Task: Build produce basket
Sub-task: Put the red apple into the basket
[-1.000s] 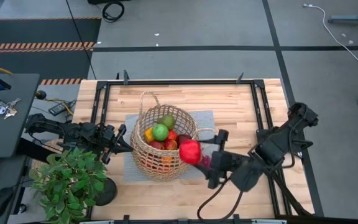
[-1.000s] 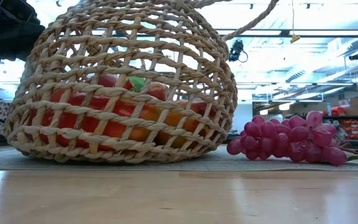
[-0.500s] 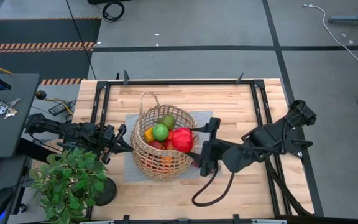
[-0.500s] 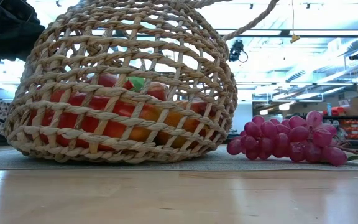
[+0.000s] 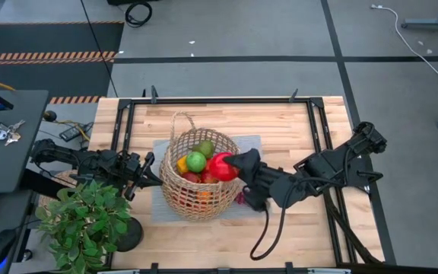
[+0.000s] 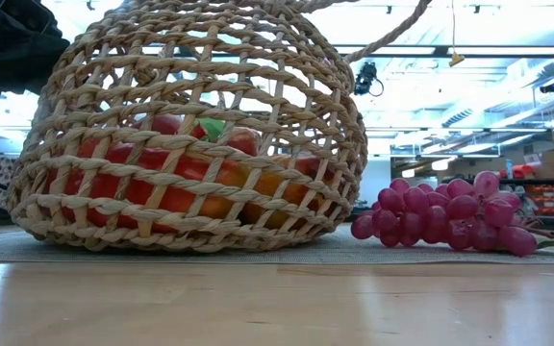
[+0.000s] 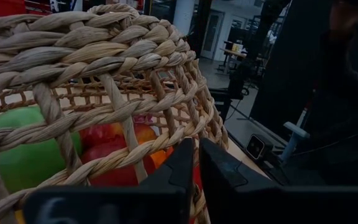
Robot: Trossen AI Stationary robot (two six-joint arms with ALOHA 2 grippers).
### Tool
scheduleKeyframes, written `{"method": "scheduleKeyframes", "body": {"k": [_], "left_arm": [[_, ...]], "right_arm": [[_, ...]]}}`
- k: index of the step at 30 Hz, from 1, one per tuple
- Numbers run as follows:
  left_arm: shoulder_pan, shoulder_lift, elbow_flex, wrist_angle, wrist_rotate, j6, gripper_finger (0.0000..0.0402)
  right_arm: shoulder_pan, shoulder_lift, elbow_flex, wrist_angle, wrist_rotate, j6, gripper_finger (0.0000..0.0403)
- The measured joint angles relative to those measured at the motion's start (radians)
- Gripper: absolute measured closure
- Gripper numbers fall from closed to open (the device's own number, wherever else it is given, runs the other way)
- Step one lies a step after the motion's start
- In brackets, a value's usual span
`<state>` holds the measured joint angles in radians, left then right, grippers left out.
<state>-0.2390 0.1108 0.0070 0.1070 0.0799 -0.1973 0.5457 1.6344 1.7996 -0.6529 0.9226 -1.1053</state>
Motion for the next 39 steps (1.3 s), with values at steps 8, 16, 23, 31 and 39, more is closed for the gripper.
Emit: {"method": "scheduleKeyframes", "body": {"k": [8,16,23,31,39], "left_arm": [[0.000,0.000,0.000,0.000,0.000,0.000,0.0371],[0.000,0.000,0.000,0.000,0.000,0.001,0.0368],[0.000,0.000,0.000,0.000,0.000,0.001,0.0373],[0.000,0.000,0.000,0.000,0.000,0.000,0.0367],[0.000,0.000,0.000,0.000,0.000,0.000,0.0373]], "right_arm": [[0.001,0.000,0.000,0.000,0.001,-0.106,0.0048],[-0.005,0.000,0.000,0.000,-0.011,0.073,0.0040],[-0.045,0.000,0.000,0.000,-0.034,0.728,0.0039],[-0.053,0.000,0.000,0.000,-0.046,1.324,0.0039],[-0.065,0.001,-0.001,0.028,-0.413,2.148,0.0039]]}}
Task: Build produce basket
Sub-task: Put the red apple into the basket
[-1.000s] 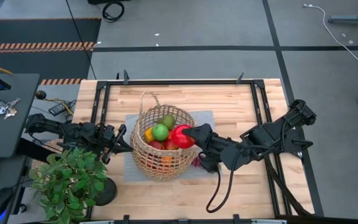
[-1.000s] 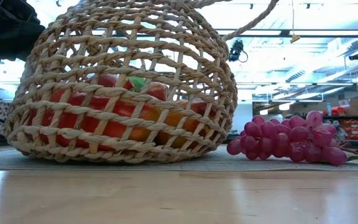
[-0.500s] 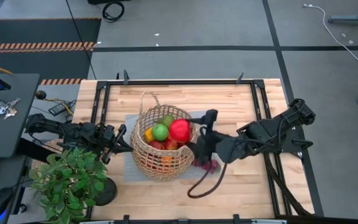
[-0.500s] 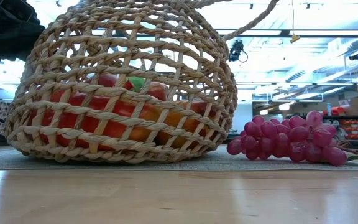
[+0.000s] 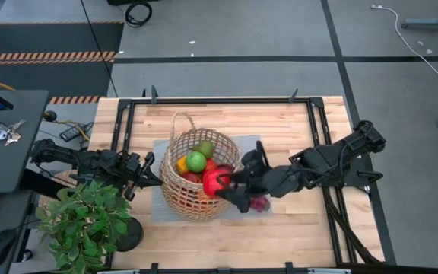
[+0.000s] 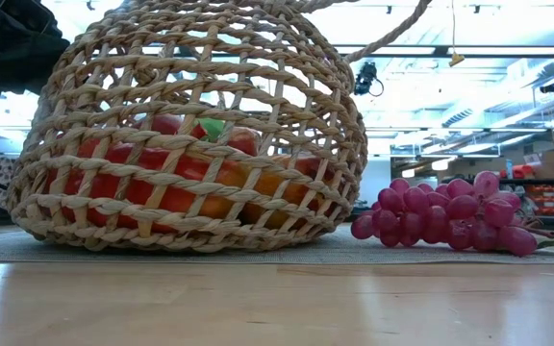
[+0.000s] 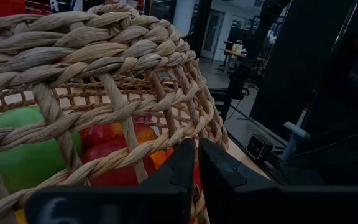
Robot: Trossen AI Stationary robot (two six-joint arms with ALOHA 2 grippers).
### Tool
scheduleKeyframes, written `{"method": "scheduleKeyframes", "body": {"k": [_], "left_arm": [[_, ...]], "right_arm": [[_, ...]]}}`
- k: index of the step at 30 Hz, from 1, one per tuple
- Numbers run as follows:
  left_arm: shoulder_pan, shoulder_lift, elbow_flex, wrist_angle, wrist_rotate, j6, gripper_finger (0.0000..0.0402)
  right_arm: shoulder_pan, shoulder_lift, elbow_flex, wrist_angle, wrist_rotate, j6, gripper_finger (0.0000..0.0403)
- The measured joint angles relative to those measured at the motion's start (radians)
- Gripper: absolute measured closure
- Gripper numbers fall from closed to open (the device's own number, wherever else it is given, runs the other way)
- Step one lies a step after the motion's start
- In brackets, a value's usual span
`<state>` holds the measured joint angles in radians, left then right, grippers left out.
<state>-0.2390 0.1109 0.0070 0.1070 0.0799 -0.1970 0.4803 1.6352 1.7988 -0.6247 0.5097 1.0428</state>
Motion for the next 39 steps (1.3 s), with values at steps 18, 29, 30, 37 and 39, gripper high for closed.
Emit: {"method": "scheduleKeyframes", "body": {"k": [18,29,30,37,39], "left_arm": [[0.000,0.000,0.000,0.000,0.000,0.000,0.0370],[0.000,0.000,0.000,0.000,0.000,-0.001,0.0373],[0.000,0.000,0.000,-0.003,0.000,0.000,0.0374],[0.000,0.000,0.000,-0.003,0.000,0.000,0.0366],[0.000,0.000,0.000,-0.003,0.000,0.000,0.0366]], "right_arm": [[-0.055,0.000,0.000,0.169,-0.129,-0.332,0.0039],[-0.245,0.081,-0.008,0.029,-0.267,-0.334,0.0039],[-0.262,0.098,-0.008,0.035,-0.289,-0.335,0.0039],[-0.403,0.201,-0.008,0.012,-0.399,-0.389,0.0039],[-0.435,0.226,-0.008,0.004,-0.420,-0.392,0.0039]]}}
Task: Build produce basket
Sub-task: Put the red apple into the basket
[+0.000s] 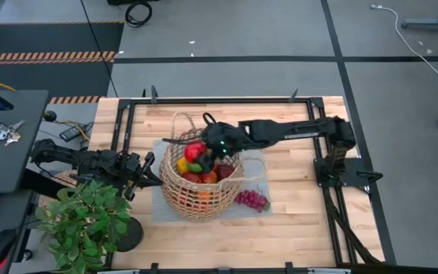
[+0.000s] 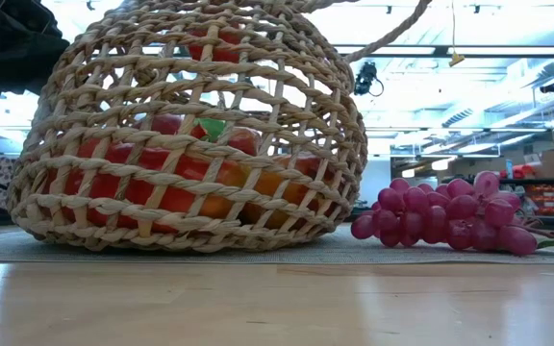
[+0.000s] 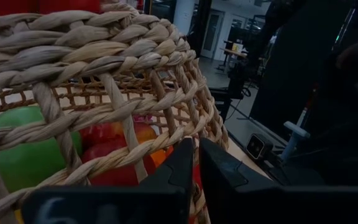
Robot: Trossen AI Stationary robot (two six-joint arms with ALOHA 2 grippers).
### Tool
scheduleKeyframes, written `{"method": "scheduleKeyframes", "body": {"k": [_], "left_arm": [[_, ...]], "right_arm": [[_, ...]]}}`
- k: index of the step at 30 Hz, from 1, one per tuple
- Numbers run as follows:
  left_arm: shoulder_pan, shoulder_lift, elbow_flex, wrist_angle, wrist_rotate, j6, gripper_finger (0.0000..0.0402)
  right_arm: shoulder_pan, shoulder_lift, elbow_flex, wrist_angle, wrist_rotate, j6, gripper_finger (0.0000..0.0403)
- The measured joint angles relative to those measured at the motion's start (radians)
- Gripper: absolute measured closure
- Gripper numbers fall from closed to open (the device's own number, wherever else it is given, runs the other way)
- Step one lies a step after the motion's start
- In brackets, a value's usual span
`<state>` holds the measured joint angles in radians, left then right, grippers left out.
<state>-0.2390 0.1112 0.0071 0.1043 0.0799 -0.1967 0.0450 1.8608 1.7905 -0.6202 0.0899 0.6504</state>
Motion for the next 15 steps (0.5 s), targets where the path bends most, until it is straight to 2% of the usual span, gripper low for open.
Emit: {"method": "scheduleKeyframes", "body": {"k": [3,10,15], "left_arm": [[0.000,0.000,0.000,0.000,0.000,0.000,0.0370],[0.000,0.000,0.000,0.000,0.000,0.000,0.0371],[0.000,0.000,0.000,0.000,0.000,0.000,0.0366]], "right_arm": [[-0.034,0.044,0.000,-0.003,-0.033,-0.030,0.0039],[-0.071,0.149,0.003,0.014,-0.030,-0.174,0.0039],[-0.072,0.216,0.000,0.020,-0.078,-0.199,0.0039]]}}
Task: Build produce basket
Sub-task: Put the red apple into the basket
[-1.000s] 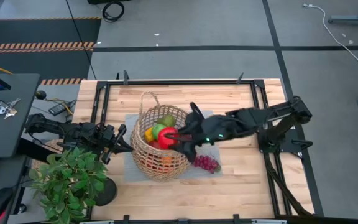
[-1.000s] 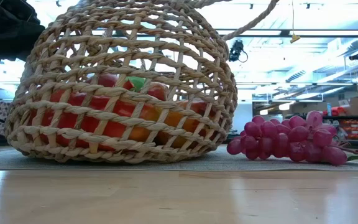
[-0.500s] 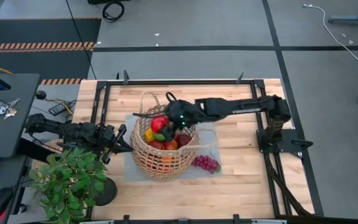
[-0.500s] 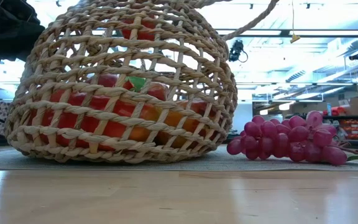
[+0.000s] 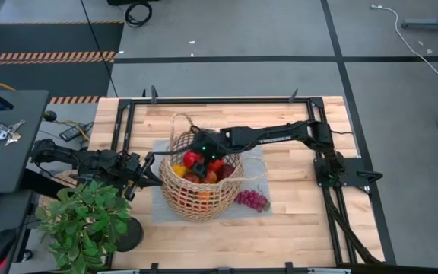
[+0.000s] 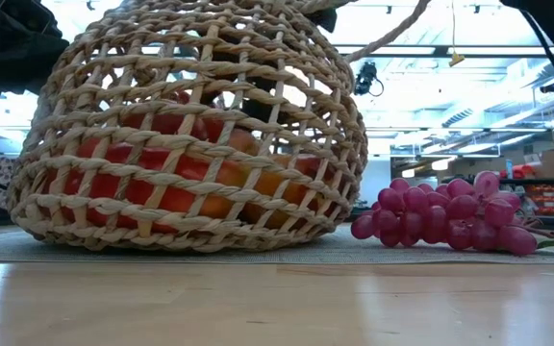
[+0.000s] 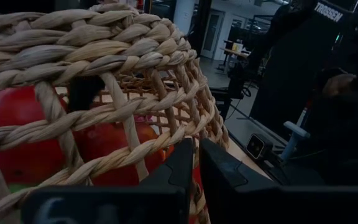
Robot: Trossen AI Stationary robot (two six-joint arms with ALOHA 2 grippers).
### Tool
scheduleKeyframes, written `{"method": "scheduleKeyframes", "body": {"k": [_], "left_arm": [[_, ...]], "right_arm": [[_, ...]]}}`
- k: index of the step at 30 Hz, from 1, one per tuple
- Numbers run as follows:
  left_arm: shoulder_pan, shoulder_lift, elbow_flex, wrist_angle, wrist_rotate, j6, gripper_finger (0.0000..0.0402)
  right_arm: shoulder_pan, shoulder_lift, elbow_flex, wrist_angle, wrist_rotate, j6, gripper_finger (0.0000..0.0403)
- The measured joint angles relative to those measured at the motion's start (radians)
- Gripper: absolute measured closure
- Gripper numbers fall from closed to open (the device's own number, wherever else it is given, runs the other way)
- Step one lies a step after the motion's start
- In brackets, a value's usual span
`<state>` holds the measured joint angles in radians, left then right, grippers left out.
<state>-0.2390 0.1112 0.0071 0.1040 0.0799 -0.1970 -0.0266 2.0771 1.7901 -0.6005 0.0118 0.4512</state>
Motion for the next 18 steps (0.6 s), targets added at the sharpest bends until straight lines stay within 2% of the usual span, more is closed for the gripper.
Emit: {"method": "scheduleKeyframes", "body": {"k": [7,18], "left_arm": [[0.000,0.000,0.000,0.000,0.000,0.000,0.0373],[0.000,0.000,0.000,0.001,0.000,0.000,0.0367]], "right_arm": [[-0.001,0.026,0.005,0.037,-0.029,-0.062,0.0039],[0.026,0.023,0.002,0.043,-0.064,-0.059,0.0039]]}}
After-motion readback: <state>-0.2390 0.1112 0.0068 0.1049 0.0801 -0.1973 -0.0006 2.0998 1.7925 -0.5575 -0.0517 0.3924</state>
